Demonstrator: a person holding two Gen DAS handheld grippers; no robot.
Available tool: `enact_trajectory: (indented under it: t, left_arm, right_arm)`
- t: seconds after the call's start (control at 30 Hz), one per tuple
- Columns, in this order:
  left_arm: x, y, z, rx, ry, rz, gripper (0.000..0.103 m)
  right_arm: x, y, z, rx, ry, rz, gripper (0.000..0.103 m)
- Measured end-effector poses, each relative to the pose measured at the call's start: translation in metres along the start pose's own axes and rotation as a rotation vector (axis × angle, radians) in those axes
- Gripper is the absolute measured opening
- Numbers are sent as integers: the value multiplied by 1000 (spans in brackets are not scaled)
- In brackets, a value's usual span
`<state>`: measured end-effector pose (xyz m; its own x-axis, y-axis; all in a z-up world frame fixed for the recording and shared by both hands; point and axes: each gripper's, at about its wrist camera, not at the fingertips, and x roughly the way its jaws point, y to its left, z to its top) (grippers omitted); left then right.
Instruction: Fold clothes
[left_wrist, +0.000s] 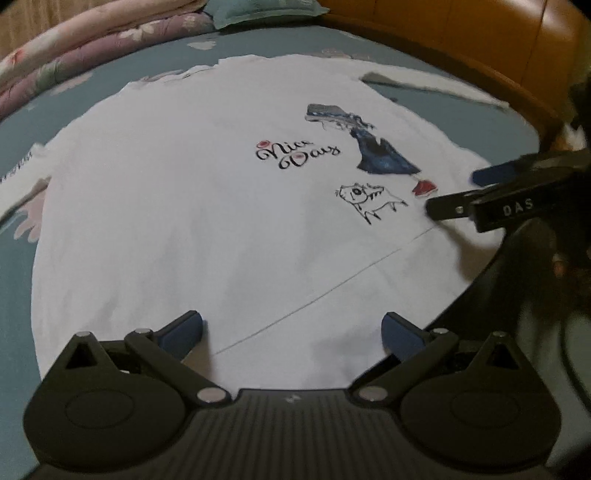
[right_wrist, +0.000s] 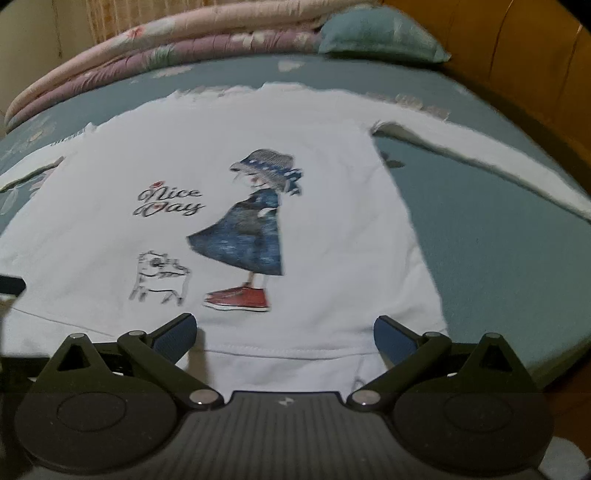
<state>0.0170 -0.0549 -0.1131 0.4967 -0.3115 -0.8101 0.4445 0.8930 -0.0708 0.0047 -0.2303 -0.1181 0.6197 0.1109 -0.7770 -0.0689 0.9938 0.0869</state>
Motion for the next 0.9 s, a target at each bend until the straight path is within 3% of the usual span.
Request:
enact_trajectory:
  t: [0.1,0.2,0.37,0.57,0.7,0.83,0.9]
  left_arm:
    - [-9,25,8,-129,-41,40,102]
    - [-9,51,13,-252,-36,67,102]
    - [-3,68,8,-290,-26,99,102]
    - [0,62,-3,-235,-50,86,102]
    - [-1,61,-1,-223,-22,88,102]
    - [-1,66,20,-215,-22,72,102]
    - [-1,66,38,-192,-43,99,102]
  right_arm:
    - [6,11,24,-18,-33,89,103]
    - [30,29,49,-80,-43,54,103]
    - [68,52,67,-170,-27,26,103]
    - [57,42,44,-153,-10,48,103]
    - [39,37,17,-133,-26,27,103]
    - [32,33,1,-129,-85,37,103]
    - [33,33,2,-124,-88,34,103]
